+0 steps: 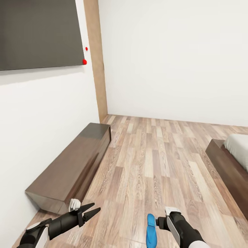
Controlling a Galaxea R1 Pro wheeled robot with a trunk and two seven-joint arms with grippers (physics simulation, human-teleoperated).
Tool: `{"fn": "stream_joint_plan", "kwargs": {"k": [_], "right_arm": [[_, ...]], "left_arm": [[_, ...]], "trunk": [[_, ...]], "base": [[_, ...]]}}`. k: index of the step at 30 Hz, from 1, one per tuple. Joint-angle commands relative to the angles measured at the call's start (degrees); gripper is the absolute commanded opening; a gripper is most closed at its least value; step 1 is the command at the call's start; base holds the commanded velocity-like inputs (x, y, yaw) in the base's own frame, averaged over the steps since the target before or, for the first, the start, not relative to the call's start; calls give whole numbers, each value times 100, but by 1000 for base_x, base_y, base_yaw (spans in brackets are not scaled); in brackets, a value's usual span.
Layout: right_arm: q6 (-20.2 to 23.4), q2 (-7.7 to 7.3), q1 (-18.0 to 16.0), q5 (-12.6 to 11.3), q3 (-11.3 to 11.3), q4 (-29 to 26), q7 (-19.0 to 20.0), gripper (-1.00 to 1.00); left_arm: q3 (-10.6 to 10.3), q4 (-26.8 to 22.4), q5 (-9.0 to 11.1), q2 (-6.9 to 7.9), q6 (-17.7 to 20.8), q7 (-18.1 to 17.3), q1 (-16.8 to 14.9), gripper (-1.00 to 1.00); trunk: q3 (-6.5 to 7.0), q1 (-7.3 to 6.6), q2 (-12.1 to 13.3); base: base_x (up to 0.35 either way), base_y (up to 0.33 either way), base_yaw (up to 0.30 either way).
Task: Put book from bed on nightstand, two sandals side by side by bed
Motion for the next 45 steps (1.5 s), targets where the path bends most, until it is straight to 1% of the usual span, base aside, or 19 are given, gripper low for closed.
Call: {"fn": "stream_joint_plan", "kwargs": {"k": [1, 11, 20, 22, 24, 25, 26, 27, 28, 31, 33, 41, 45], "right_arm": [[24, 6, -3, -4, -28, -8, -14, 100], [16, 12, -3, -4, -28, -7, -11, 100], [7, 18, -3, -8, -5, 1, -11, 100], [7, 99, -3, -11, 25, 11, -14, 100], [7, 266, -3, -2, 49, 10, -12, 100], [7, 294, -3, 0, 60, 9, -11, 100], [7, 354, -3, 13, 125, 3, -11, 100], [7, 383, -3, 21, 238, -3, -8, 100], [7, 389, -3, 23, 286, -4, -8, 100], [7, 399, -3, 20, 588, -18, -9, 100], [5, 402, -3, 15, 681, -24, -10, 100], [-10, 401, -3, 4, 743, -35, -11, 100], [-15, 400, -3, 3, 745, -44, -11, 100]], "left_arm": [[2, -2, 28, 2, 55, -11, -1, 100], [2, -2, 29, 2, 55, -11, -1, 100], [2, -2, 29, 2, 55, -3, -1, 100], [2, -2, 29, 2, 51, -2, -1, 100], [5, -2, 29, 2, 48, -2, -1, 100], [5, -2, 29, 2, 47, -2, -1, 100], [8, -2, 29, 2, 48, -2, -1, 100], [5, -2, 29, 2, 47, -2, -1, 100], [5, -2, 29, 2, 47, -2, -1, 100], [3, -2, 25, 2, 46, -2, -1, 100], [4, -2, 27, 2, 46, -1, -1, 100], [3, -2, 16, 2, 46, 28, -1, 100], [-3, -2, 4, -4, 46, 133, -1, 100]], "trunk": [[-5, -1, -3], [-5, -1, -3], [-5, -1, -3], [-5, -1, -3], [-5, -1, -3], [-5, -1, -3], [-5, -1, -3], [-5, -1, -3], [-5, -1, -3], [-5, -1, -3], [-5, -1, -3], [-5, -1, -3], [-5, -1, -3]], "base": [[0, 0, -277], [0, 0, -257], [0, 0, -45], [0, 0, -1], [0, 0, 0], [0, 0, 0], [0, 0, 0], [0, 0, 0], [0, 0, 0], [0, 0, 0], [0, 0, 0], [0, 0, 0], [135, 56, 0]]}}
